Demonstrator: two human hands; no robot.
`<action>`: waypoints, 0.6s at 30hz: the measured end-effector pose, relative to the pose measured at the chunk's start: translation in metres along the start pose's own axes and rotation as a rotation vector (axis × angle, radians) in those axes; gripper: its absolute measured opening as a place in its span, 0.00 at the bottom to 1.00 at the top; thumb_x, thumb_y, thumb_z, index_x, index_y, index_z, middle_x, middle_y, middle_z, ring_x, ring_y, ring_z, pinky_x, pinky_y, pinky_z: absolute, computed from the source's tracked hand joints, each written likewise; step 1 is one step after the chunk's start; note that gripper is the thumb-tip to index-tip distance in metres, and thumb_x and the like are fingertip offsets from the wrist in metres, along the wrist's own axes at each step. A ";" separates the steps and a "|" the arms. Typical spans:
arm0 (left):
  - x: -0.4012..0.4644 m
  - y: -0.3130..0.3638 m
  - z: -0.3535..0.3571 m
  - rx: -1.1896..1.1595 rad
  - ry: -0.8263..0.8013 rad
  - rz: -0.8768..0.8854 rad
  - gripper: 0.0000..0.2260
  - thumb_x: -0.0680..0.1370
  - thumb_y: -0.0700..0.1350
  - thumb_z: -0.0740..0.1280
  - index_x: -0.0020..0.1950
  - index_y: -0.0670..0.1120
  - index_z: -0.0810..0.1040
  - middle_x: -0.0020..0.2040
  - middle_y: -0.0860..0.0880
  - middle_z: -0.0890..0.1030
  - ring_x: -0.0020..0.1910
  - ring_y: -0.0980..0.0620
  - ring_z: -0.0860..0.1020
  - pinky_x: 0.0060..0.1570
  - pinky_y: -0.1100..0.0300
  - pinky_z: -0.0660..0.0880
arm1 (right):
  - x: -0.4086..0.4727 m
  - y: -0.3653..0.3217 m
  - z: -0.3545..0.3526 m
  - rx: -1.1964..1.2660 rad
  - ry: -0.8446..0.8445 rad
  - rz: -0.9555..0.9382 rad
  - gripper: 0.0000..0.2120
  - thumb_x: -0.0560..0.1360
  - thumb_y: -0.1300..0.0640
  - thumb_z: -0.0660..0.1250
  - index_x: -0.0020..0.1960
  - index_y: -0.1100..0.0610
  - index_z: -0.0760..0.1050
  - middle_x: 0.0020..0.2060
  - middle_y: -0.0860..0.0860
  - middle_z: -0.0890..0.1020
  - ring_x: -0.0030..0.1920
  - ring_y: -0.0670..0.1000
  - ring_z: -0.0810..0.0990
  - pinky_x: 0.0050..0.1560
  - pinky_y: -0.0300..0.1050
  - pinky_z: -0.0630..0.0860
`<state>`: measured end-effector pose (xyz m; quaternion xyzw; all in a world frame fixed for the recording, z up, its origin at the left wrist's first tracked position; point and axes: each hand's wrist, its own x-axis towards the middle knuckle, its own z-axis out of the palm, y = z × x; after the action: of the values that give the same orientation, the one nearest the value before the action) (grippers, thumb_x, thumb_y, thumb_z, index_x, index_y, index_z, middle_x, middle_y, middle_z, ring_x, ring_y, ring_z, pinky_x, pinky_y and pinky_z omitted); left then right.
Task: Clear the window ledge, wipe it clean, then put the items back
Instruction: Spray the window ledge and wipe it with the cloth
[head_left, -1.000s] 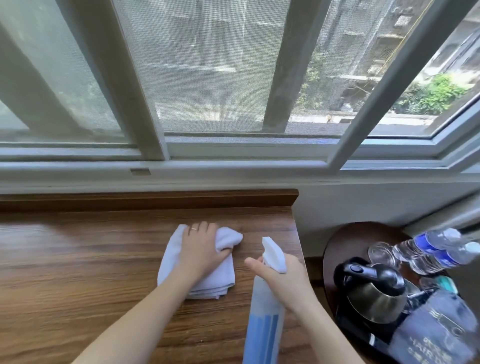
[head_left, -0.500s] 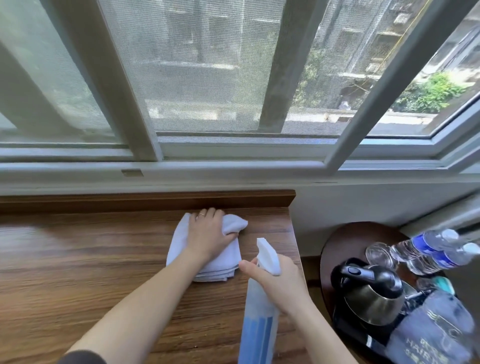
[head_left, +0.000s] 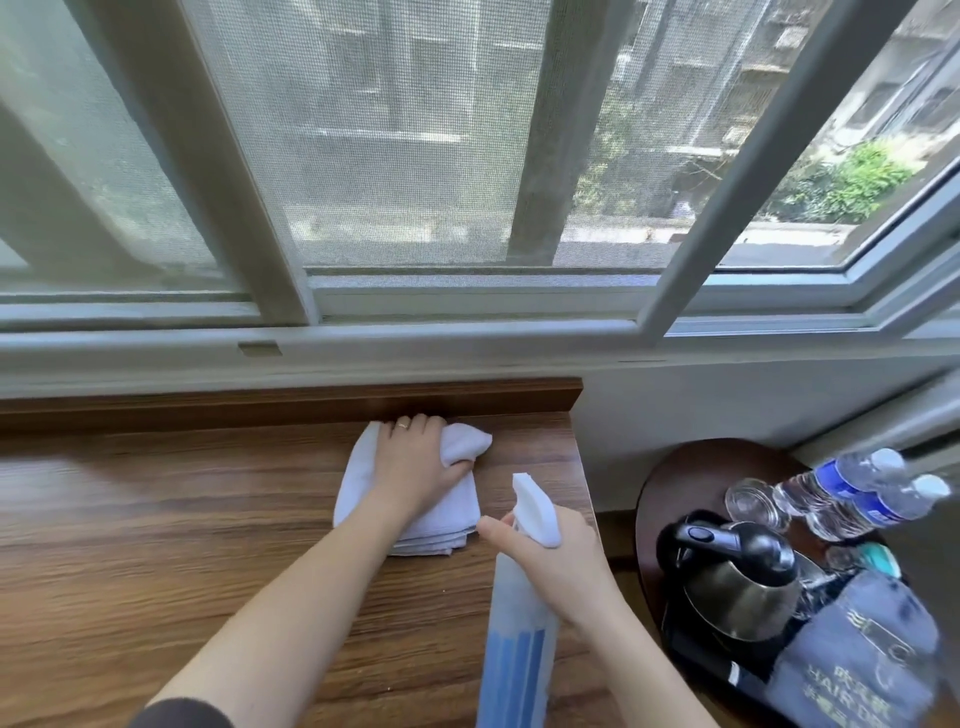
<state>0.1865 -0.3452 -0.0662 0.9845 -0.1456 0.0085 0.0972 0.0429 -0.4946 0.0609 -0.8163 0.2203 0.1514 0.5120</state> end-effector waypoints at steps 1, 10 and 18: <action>-0.006 -0.001 0.001 0.005 0.000 0.007 0.24 0.68 0.65 0.68 0.51 0.47 0.78 0.46 0.48 0.80 0.47 0.44 0.77 0.48 0.50 0.68 | -0.001 0.000 0.000 -0.007 0.003 0.001 0.16 0.68 0.39 0.74 0.34 0.50 0.77 0.28 0.42 0.77 0.31 0.40 0.73 0.38 0.39 0.70; -0.065 -0.006 0.012 -0.036 0.052 0.102 0.28 0.60 0.67 0.66 0.50 0.48 0.78 0.43 0.50 0.78 0.42 0.46 0.76 0.45 0.50 0.73 | -0.003 -0.004 0.001 -0.040 -0.004 -0.003 0.16 0.68 0.40 0.74 0.38 0.52 0.79 0.28 0.41 0.78 0.31 0.38 0.74 0.36 0.39 0.68; -0.042 -0.003 0.015 0.015 -0.006 0.137 0.26 0.59 0.65 0.62 0.48 0.48 0.76 0.43 0.50 0.77 0.44 0.45 0.76 0.44 0.50 0.70 | 0.002 -0.006 -0.001 -0.019 -0.028 -0.012 0.23 0.62 0.35 0.72 0.40 0.55 0.79 0.30 0.43 0.78 0.32 0.40 0.73 0.38 0.42 0.69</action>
<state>0.1466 -0.3334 -0.0833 0.9729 -0.2130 0.0131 0.0886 0.0477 -0.4934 0.0645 -0.8203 0.2070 0.1617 0.5081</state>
